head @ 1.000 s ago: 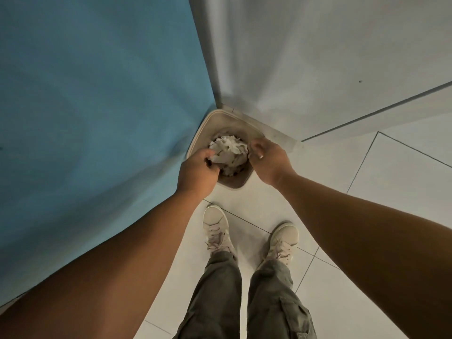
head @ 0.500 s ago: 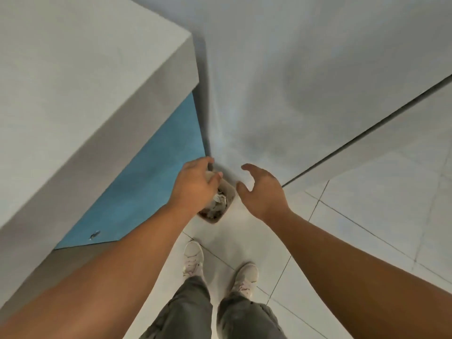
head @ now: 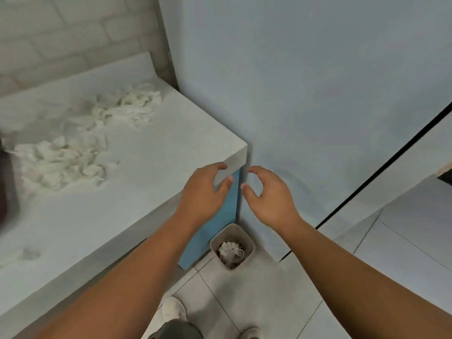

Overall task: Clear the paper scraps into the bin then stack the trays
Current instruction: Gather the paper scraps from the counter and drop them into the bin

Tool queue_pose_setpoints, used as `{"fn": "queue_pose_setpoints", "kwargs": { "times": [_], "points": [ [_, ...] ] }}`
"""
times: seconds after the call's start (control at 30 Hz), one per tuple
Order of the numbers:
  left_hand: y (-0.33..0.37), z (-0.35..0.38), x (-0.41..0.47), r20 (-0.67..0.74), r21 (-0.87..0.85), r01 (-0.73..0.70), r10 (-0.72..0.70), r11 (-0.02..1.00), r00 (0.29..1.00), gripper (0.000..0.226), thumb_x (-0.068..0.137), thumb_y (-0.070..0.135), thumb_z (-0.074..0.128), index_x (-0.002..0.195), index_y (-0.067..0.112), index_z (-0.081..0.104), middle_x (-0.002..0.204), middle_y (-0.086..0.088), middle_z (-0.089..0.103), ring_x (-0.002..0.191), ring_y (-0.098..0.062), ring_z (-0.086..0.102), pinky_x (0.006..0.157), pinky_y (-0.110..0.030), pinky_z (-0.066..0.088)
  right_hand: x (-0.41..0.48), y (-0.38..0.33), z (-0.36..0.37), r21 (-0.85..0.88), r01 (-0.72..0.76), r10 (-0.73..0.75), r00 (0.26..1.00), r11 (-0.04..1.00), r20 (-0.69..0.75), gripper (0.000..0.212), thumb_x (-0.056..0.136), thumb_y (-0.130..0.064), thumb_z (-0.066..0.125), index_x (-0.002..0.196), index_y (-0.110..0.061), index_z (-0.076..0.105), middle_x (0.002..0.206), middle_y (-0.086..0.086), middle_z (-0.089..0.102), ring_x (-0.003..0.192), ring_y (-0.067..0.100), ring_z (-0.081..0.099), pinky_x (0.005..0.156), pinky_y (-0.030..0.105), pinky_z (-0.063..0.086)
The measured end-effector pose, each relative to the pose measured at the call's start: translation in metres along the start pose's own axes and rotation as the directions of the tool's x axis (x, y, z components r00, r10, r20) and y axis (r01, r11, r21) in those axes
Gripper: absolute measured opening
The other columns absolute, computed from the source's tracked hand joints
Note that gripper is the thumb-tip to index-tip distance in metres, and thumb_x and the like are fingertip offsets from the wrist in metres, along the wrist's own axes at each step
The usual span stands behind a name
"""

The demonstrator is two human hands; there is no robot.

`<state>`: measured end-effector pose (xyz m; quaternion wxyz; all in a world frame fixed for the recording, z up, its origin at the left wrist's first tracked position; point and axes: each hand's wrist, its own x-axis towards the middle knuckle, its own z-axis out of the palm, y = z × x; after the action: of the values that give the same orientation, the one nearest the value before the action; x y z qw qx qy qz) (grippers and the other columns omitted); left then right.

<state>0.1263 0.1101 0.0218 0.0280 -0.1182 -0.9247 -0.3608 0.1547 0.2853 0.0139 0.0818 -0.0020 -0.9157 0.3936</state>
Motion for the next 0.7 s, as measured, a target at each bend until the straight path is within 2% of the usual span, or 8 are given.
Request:
{"fn": "queue_pose_setpoints", "kwargs": {
  "times": [0.17,0.3,0.47,0.6,0.7],
  "points": [
    [-0.011,-0.069,-0.015,-0.120,-0.003,0.049,-0.049,0.999,0.992,0.044,0.102,0.050,0.041,0.133,0.024,0.058,0.135,0.007,0.059,0.125,-0.013,0.050,0.104,-0.032,0.041,0.013,-0.061,0.020,0.028,0.127,-0.129,0.989,0.992,0.073,0.043,0.093,-0.033,0.059,0.133,-0.022,0.054,0.136,-0.005,0.056,0.126,0.011,0.048,0.104,0.020,0.034],
    [-0.044,-0.116,-0.026,-0.201,0.019,0.106,-0.100,0.994,0.975,0.044,0.102,0.050,0.040,0.133,0.026,0.057,0.135,0.008,0.059,0.125,-0.013,0.050,0.103,-0.030,0.040,0.018,-0.102,0.053,0.048,0.210,-0.215,0.964,0.977,0.156,0.038,0.094,-0.028,0.059,0.130,-0.020,0.057,0.135,-0.004,0.056,0.127,0.011,0.047,0.102,0.015,0.029],
    [-0.103,-0.161,-0.037,-0.235,0.057,0.193,-0.175,0.980,0.956,0.038,0.101,0.044,0.048,0.133,0.026,0.057,0.136,0.007,0.058,0.126,-0.015,0.051,0.102,-0.029,0.040,0.029,-0.142,0.106,0.062,0.251,-0.259,0.936,0.966,0.240,0.036,0.094,-0.028,0.057,0.130,-0.021,0.057,0.135,-0.005,0.056,0.127,0.011,0.047,0.103,0.016,0.030],
    [-0.164,-0.194,-0.042,-0.254,0.115,0.268,-0.232,0.957,0.939,0.032,0.098,0.036,0.057,0.128,0.025,0.061,0.132,0.007,0.061,0.125,-0.016,0.051,0.096,-0.022,0.036,0.044,-0.171,0.159,0.066,0.265,-0.272,0.912,0.962,0.307,0.036,0.095,-0.030,0.056,0.130,-0.024,0.057,0.134,-0.007,0.057,0.126,0.009,0.048,0.100,0.015,0.030],
    [-0.214,-0.219,-0.040,-0.276,0.176,0.330,-0.275,0.928,0.921,0.030,0.093,0.029,0.065,0.122,0.021,0.066,0.129,0.002,0.064,0.121,-0.024,0.054,0.097,-0.028,0.040,0.056,-0.192,0.200,0.068,0.258,-0.265,0.895,0.964,0.359,0.036,0.095,-0.031,0.056,0.130,-0.025,0.057,0.134,-0.006,0.057,0.125,0.010,0.048,0.099,0.014,0.031]
  ]
}}
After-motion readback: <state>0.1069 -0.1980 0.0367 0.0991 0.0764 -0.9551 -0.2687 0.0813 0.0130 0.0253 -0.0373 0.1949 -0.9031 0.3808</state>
